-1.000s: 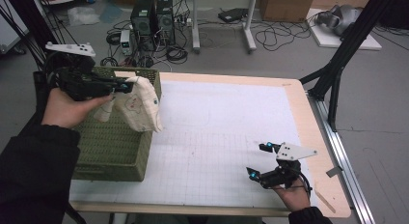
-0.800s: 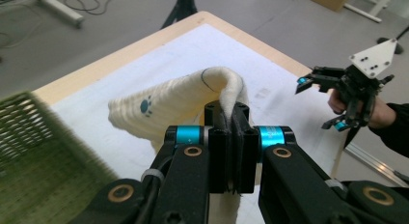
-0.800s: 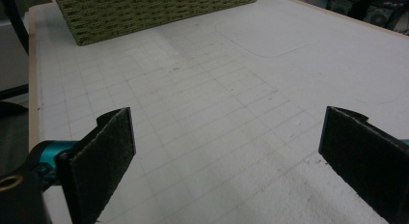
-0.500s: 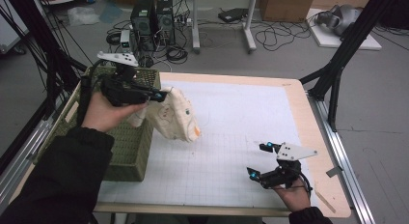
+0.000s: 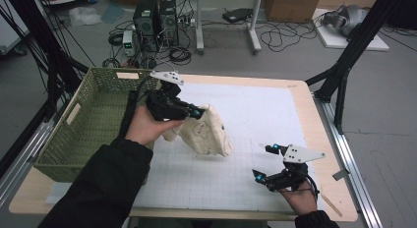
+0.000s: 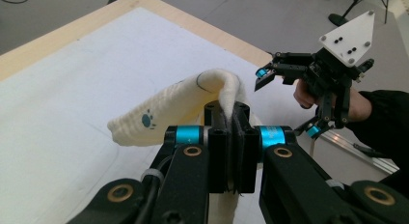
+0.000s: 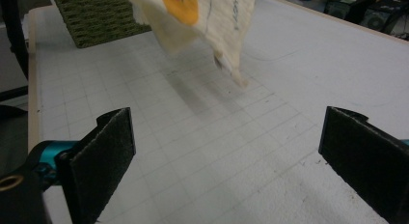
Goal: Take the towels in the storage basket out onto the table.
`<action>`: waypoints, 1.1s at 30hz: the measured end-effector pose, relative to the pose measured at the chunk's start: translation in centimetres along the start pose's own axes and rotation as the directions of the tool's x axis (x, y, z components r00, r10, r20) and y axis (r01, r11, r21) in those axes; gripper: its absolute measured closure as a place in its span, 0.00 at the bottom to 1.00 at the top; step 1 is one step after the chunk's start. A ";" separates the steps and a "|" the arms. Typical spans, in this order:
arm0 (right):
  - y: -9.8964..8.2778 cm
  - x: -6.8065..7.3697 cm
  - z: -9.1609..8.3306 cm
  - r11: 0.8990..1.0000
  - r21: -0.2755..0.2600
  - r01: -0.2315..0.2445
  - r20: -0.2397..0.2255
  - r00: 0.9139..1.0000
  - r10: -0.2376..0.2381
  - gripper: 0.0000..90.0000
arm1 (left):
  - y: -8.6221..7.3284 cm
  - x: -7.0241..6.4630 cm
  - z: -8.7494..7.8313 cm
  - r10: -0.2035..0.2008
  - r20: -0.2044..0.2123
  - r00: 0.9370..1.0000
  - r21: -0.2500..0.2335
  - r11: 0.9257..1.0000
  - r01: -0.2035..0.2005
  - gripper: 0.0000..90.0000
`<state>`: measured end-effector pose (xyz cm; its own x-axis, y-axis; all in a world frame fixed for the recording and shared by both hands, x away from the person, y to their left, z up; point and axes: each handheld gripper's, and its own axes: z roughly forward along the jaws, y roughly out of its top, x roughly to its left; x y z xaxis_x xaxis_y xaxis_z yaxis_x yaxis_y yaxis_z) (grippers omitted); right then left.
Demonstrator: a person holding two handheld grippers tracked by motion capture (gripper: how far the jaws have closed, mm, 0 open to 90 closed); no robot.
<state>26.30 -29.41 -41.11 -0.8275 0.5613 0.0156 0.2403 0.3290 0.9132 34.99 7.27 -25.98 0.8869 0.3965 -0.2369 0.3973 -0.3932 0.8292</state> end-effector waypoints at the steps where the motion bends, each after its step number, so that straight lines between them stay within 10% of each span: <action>1: 0.0 0.0 0.0 1.000 0.000 0.001 0.000 1.000 -0.001 0.05 | -0.1 -0.1 0.6 -0.001 0.004 1.000 0.002 1.000 0.001 0.96; 17: 0.0 -0.2 0.3 1.000 0.007 0.002 -0.008 1.000 -0.002 0.05 | -3.4 0.3 8.6 -0.054 0.024 0.998 0.044 0.998 0.053 0.92; 33: 0.4 -0.6 1.8 1.000 0.019 -0.003 -0.028 1.000 0.004 0.05 | -7.0 1.8 11.4 -0.092 -0.046 0.995 0.074 0.993 0.095 0.81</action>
<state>27.76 -28.27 -41.46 -0.8404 0.5411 0.0302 0.2525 0.3417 0.9052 36.46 1.31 -37.95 0.8350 0.4687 -0.2883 0.4960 -0.4143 0.7631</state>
